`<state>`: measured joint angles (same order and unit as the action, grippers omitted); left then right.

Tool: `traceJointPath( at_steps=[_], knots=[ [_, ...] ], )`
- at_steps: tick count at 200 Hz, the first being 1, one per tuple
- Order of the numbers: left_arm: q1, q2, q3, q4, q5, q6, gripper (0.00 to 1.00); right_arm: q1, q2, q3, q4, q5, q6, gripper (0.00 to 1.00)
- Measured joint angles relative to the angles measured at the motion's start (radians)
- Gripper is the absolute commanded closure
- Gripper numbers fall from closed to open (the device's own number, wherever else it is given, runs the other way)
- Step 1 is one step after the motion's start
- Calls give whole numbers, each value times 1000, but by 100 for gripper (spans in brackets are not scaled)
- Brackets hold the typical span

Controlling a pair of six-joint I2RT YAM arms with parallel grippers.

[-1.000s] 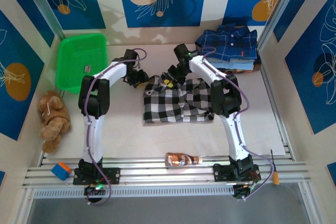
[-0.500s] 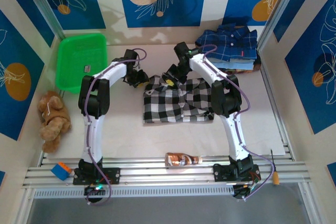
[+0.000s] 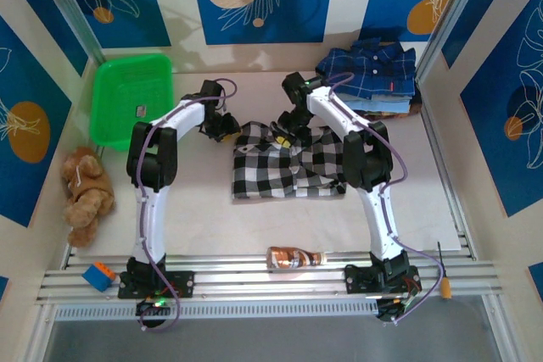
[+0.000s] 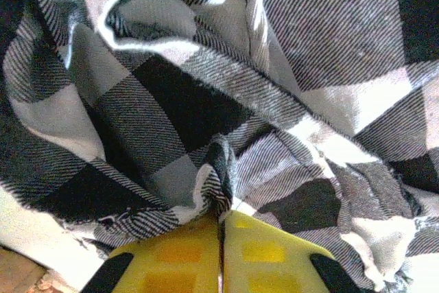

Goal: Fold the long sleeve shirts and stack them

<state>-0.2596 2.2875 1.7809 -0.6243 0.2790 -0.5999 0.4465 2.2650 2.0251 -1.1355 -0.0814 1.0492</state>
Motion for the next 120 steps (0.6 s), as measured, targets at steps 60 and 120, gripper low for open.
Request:
traceJointPath(
  at_steps=[60, 120],
  knots=[
    [-1, -53, -93, 106, 29, -13, 51, -5, -181, -126, 60, 60, 34, 53],
    [0, -121, -192, 156, 53, -56, 43, -74, -70, 109, 117, 2, -191, 52]
  ],
)
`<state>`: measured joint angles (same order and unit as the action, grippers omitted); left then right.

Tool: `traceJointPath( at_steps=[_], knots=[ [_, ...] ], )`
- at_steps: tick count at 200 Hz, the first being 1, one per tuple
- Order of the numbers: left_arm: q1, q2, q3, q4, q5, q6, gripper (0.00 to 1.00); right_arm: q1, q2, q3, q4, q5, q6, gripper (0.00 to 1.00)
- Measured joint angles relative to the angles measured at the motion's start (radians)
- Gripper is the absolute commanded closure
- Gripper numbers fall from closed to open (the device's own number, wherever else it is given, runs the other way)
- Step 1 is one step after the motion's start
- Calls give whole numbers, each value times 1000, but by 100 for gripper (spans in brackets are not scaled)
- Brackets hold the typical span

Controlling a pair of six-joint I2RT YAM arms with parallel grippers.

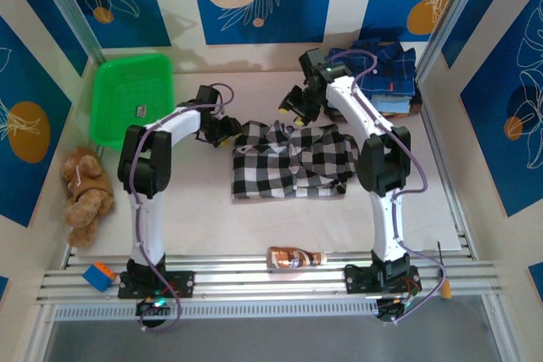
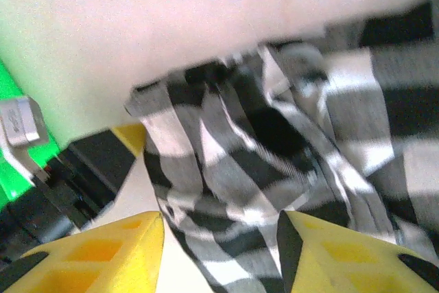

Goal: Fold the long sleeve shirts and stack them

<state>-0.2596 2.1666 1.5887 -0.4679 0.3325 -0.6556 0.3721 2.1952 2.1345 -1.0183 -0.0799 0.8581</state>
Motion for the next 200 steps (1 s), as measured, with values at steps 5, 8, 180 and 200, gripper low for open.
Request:
traceJointPath(
  at_steps=[5, 8, 180, 200],
  knots=[
    [0, 0, 0, 0, 0, 1, 42, 0, 22, 24, 1, 0, -23, 53],
    [0, 0, 0, 0, 0, 1, 42, 0, 34, 34, 2, 0, -34, 53],
    [-16, 70, 140, -142, -61, 64, 38, 16, 214, 57, 56, -37, -222, 74],
    [-18, 74, 145, -148, -72, 64, 40, 14, 214, 57, 61, -40, -217, 91]
  ],
)
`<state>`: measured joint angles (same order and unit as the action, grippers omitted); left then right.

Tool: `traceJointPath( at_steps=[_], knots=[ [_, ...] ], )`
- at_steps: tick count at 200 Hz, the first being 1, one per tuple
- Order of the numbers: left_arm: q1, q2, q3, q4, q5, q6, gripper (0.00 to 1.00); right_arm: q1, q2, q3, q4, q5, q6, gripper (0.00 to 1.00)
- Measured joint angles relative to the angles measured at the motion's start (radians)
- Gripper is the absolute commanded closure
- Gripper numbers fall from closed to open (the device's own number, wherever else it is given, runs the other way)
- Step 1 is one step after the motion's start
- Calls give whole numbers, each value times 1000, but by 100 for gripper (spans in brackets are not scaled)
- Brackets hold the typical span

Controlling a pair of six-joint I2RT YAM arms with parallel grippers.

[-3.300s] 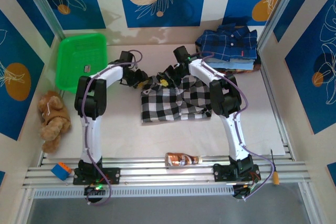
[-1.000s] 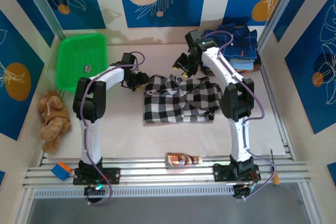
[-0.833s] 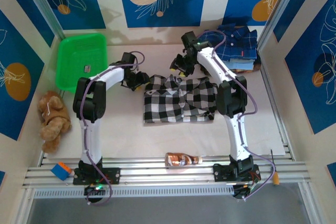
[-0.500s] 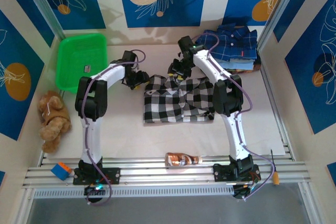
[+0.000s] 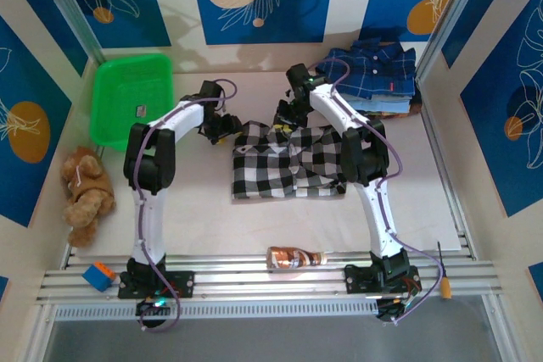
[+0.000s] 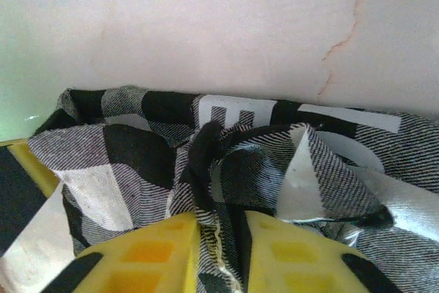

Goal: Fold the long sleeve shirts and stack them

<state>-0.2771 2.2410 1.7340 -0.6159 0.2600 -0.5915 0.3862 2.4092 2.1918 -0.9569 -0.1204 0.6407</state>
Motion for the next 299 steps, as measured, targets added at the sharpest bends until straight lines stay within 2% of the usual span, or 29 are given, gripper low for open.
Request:
traceJointPath(
  at_steps=[20, 99, 122, 139, 158, 186, 212, 255, 299],
  knots=[
    [0, 10, 16, -21, -7, 0, 40, -9, 0, 0, -1, -2, 12, 100],
    [-7, 19, 32, -47, -43, 0, 42, -62, 0, 0, -16, 18, 16, 100],
    [-8, 19, 32, -44, -45, -1, 39, -66, 0, -2, -25, 31, 22, 89],
    [-8, 10, 21, -28, -39, -10, 33, -66, 0, -9, -24, 35, 26, 72],
    [-8, -12, -4, 3, -26, -27, 27, -66, 0, -14, -23, 40, 35, 63],
    [-8, -79, -78, 12, -25, -38, 23, -66, -17, -22, -26, 61, 42, 54],
    [-5, -186, -162, 0, -20, -34, 22, -68, -107, -103, -28, 77, 40, 50],
    [2, -336, -368, 116, 111, -56, 23, -68, -296, -256, 8, 39, 33, 53],
    [1, -339, -522, 246, 201, -135, 24, -46, -344, -395, 84, -57, 4, 71]
  ],
)
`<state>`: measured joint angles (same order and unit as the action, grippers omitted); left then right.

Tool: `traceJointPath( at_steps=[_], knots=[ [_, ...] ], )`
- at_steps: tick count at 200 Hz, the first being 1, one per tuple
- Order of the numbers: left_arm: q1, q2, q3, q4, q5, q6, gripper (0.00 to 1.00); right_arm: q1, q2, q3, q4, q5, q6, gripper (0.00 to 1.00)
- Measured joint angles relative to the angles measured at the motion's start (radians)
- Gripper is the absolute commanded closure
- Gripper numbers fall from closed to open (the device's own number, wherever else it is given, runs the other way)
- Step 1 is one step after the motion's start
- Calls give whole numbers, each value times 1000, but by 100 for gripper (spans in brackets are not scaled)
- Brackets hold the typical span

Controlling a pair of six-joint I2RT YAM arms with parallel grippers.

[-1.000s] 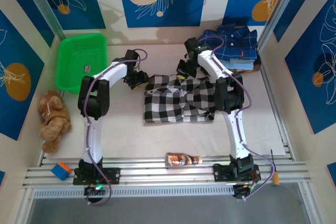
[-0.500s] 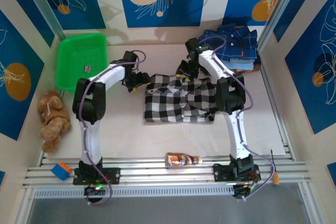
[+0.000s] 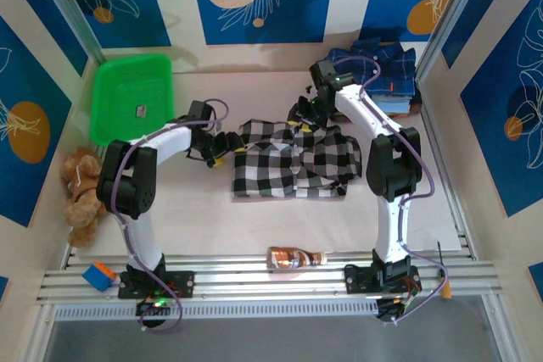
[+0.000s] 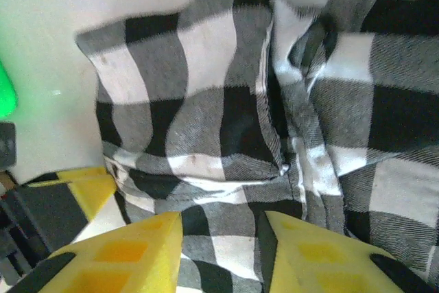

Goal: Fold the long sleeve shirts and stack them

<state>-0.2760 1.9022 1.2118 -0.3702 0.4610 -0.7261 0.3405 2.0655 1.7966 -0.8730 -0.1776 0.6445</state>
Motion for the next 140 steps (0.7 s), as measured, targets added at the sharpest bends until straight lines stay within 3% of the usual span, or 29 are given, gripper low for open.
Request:
traceJointPath(
  at_steps=[89, 114, 140],
  knots=[
    [-43, 66, 46, 108, 41, -69, 30, 26, 33, -146, 73, -86, 4, 81],
    [-57, 81, 49, 108, 43, -79, 40, 24, 41, -157, 80, -89, 5, 84],
    [-61, 104, 81, 82, 40, -76, 59, 20, 53, -167, 93, -89, 13, 86]
  ],
)
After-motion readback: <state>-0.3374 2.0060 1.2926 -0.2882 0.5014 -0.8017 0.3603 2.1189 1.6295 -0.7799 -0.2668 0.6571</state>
